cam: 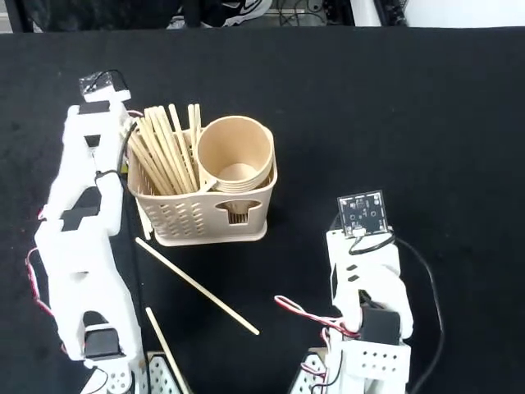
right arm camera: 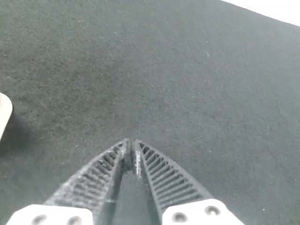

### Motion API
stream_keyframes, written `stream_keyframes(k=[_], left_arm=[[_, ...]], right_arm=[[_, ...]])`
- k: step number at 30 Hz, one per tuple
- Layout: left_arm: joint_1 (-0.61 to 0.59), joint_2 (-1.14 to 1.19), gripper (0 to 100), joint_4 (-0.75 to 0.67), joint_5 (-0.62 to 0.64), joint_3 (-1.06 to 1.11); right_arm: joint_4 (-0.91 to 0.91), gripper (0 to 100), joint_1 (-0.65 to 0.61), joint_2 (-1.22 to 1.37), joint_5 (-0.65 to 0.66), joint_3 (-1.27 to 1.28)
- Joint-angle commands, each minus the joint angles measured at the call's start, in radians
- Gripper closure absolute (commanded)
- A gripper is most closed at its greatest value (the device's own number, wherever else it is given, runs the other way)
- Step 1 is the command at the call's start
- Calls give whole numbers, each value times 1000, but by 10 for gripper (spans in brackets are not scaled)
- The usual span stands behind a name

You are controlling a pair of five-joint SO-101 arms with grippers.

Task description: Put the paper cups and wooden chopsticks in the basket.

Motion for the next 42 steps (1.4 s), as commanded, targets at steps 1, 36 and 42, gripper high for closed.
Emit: stream_keyframes(k=[1,36,42], left_arm=[[-84,-104,971,95,-17,-44],[232,-1938,960,-399,-21,871],[208,-2119,738,-422,83,1193]], right_arm=[[-12,985,-6,-35,9,-4],[-12,985,-6,-35,9,-4],[-12,985,-6,-35,9,-4]])
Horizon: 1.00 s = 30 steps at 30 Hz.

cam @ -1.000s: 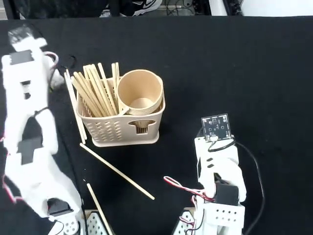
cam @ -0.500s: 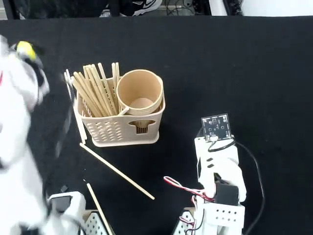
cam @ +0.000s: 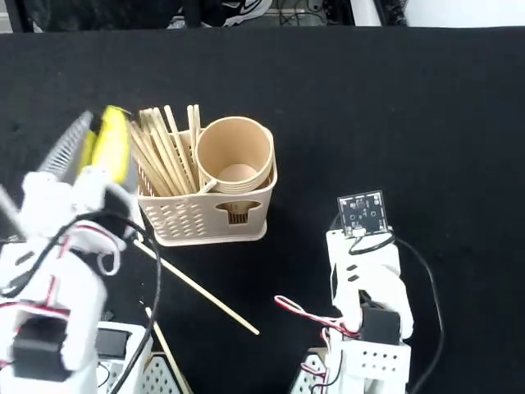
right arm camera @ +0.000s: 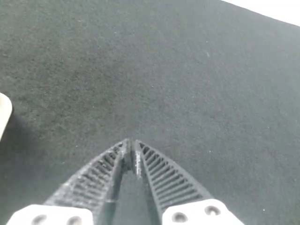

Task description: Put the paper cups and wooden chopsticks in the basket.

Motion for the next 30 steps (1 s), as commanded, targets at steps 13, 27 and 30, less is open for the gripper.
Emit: stream_keyframes(k=[13,27,30], left_arm=[[-401,500,744,-49,161,41],[-346,1682,744,440,175,-866],[-305,1886,744,549,175,-1059]], right_arm=[[-12,985,-9,-35,28,-4],[-12,985,-8,-35,29,-4],[-12,985,-8,-35,29,-4]])
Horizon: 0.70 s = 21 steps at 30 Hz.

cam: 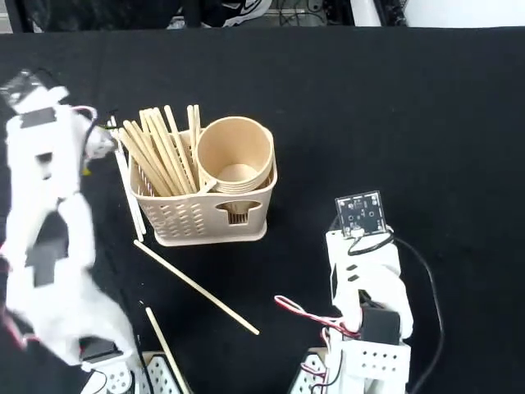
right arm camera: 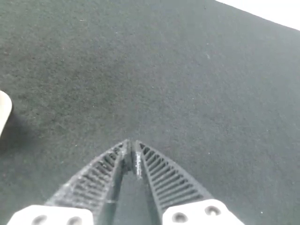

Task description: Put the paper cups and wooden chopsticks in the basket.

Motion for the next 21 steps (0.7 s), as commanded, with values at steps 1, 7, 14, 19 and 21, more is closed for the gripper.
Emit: stream_keyframes(k=[1,7,14,19,21], left_arm=[[62,298,744,167,2,-357],[61,618,745,353,0,-736],[58,887,952,517,-138,-1099],[58,964,972,545,-169,-1230],[48,942,972,545,-169,-1256]], right_arm=[[-12,985,-8,-35,6,-4],[-12,985,-6,-35,6,-4],[-12,985,-6,-35,6,-4],[-12,985,-6,-35,6,-4],[-12,985,-6,-35,6,-4]])
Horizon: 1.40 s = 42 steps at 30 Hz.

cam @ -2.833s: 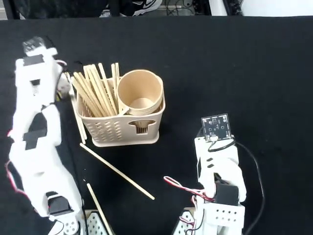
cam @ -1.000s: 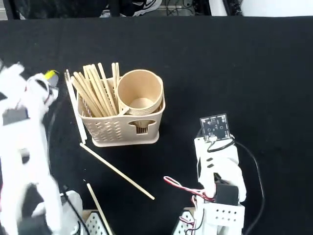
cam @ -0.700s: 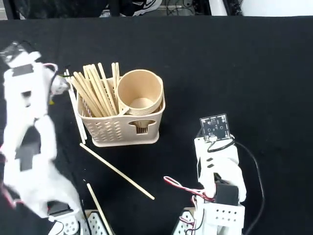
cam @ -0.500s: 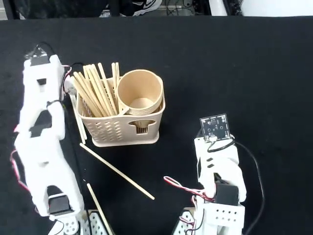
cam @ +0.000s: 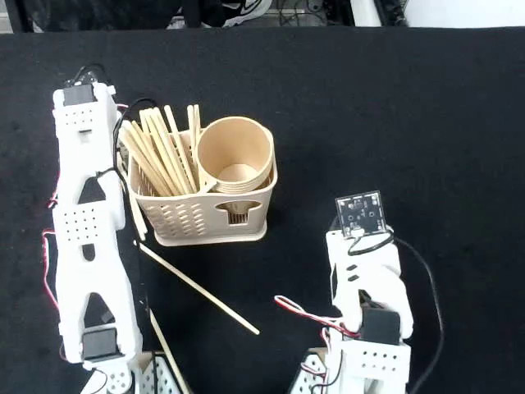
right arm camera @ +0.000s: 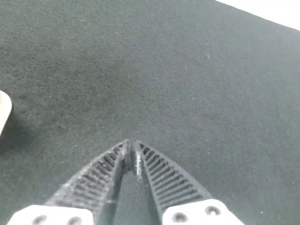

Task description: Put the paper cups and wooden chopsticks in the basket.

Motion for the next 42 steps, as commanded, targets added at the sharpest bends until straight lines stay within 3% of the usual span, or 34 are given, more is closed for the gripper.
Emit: stream_keyframes(k=[1,11,22,30,35,39,42], left_arm=[[-30,-18,972,8,-9,-64],[-104,-422,971,8,-8,61],[-94,-1073,971,6,-15,200],[-59,-1521,971,3,-17,375],[70,-1786,971,0,-58,470],[114,-1926,971,-103,-60,630],[-13,-1941,970,-212,-63,855]], right_arm=[[-12,985,-6,-35,6,-4],[-14,985,-6,-35,6,-4],[-14,985,-9,-35,6,-4],[-14,985,-11,-35,6,-4],[-14,985,-11,-35,6,-4],[-12,985,-11,-35,6,-4],[-12,985,-9,-35,6,-4]])
